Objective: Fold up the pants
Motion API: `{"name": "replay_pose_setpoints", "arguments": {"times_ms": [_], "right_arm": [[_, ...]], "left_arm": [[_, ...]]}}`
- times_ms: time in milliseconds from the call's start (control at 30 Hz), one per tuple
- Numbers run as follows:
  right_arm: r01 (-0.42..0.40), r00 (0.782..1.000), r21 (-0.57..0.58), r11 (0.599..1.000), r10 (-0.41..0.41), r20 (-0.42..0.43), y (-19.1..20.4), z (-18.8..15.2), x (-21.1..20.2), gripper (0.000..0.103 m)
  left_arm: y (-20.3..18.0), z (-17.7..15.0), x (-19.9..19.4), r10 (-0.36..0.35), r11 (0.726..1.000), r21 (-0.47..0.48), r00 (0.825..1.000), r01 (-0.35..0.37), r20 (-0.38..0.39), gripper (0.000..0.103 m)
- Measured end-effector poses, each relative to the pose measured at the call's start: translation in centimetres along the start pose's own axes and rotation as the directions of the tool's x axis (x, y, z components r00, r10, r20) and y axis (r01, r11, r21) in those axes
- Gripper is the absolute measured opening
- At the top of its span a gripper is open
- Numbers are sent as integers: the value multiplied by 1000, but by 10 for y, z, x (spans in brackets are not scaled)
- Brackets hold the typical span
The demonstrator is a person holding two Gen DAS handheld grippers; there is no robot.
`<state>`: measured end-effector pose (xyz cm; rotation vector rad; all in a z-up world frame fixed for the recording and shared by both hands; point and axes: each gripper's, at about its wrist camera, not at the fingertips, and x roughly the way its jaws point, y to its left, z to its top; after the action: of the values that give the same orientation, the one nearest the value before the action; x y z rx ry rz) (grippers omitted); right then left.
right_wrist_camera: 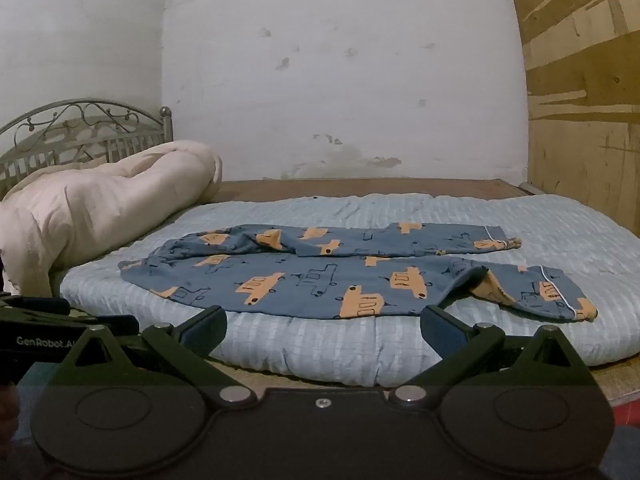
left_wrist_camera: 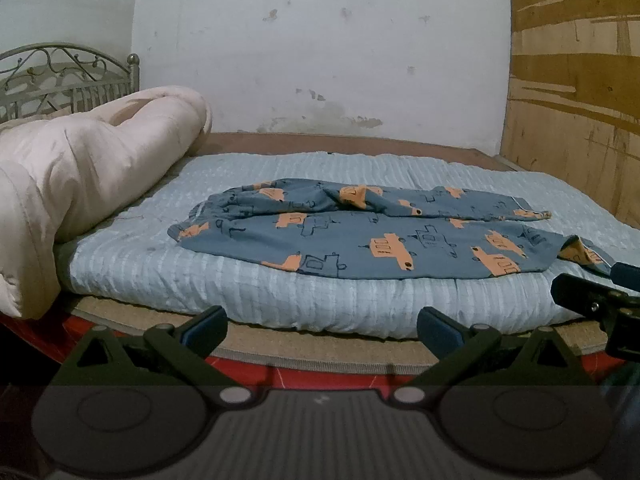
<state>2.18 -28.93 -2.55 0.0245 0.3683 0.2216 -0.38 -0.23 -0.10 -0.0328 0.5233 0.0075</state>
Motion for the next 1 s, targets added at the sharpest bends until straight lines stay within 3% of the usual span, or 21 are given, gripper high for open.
{"name": "replay_pose_setpoints", "arguments": {"times_ms": [1000], "right_arm": [[0, 1000, -1, 1000, 0, -1, 1, 0, 0, 102]], "left_arm": [[-1, -1, 2, 2, 1000, 2, 1000, -2, -10, 102]]}}
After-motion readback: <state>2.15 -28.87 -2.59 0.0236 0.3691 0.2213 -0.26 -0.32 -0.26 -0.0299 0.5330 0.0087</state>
